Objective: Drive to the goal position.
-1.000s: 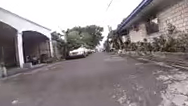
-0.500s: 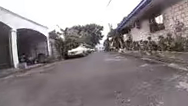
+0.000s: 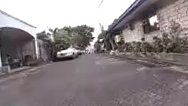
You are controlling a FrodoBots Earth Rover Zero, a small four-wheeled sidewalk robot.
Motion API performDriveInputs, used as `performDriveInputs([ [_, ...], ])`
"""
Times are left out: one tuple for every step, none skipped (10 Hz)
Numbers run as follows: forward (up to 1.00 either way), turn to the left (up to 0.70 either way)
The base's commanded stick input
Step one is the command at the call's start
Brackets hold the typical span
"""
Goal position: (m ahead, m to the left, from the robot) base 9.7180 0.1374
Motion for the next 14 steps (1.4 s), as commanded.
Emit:
performDriveInputs([
  [1.00, 0.00],
  [1.00, 0.00],
  [1.00, 0.00],
  [1.00, 0.00],
  [1.00, 0.00],
  [1.00, 0.00],
  [1.00, 0.00],
  [1.00, 0.00],
  [1.00, 0.00],
  [1.00, 0.00],
  [1.00, 0.00],
  [1.00, 0.00],
  [1.00, 0.00],
  [1.00, 0.00],
])
